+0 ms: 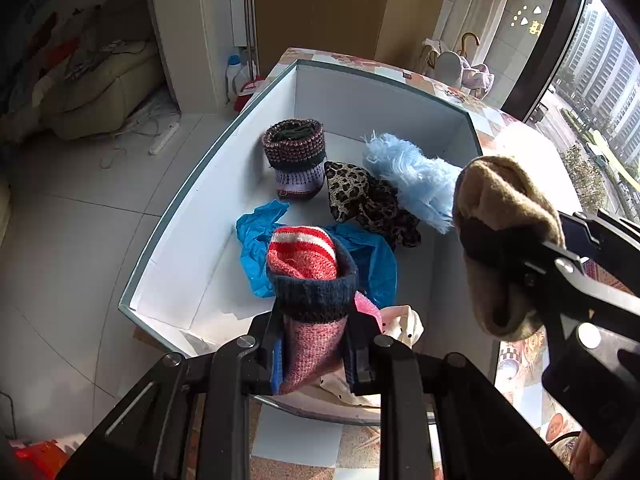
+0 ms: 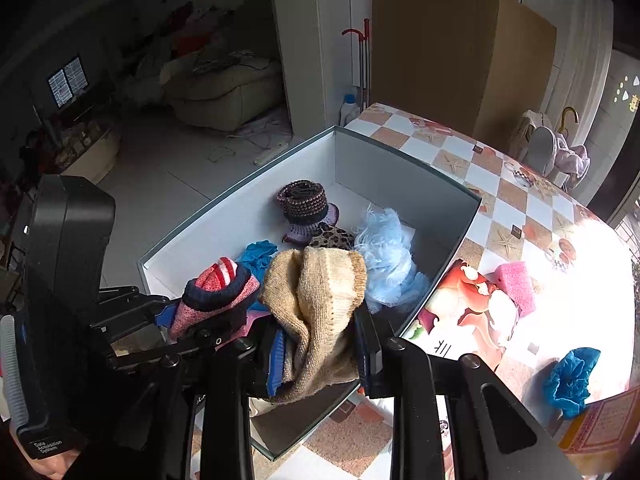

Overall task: Organize soft objects
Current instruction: 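Lower both held socks down into the white box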

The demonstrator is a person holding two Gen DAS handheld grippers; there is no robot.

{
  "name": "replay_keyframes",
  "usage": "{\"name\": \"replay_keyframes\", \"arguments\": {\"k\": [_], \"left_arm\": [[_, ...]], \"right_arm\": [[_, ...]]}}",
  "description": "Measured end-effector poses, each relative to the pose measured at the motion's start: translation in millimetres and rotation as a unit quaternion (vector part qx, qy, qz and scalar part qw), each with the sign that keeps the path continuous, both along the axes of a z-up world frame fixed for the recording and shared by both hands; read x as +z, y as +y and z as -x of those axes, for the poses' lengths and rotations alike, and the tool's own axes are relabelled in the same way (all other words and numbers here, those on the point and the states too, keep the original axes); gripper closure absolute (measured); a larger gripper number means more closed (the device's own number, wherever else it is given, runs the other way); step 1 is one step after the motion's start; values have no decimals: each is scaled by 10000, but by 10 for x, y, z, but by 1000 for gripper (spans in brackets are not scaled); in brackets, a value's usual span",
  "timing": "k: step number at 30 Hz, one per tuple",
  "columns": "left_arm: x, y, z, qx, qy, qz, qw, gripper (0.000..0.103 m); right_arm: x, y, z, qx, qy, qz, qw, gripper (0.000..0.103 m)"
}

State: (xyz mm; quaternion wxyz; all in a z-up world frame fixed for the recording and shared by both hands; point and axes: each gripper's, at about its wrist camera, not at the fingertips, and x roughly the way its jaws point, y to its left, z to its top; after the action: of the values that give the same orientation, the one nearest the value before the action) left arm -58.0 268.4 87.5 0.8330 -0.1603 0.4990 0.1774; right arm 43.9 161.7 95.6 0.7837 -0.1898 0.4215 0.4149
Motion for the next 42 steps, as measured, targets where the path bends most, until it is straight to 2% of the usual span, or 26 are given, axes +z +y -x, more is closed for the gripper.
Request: {"name": "replay_keyframes", "arguments": {"k": [42], "left_arm": [[25, -21, -160, -180, 121, -171, 9996, 79]], "right_arm": [[-94, 37, -127, -22, 85, 72, 9999, 74]]}}
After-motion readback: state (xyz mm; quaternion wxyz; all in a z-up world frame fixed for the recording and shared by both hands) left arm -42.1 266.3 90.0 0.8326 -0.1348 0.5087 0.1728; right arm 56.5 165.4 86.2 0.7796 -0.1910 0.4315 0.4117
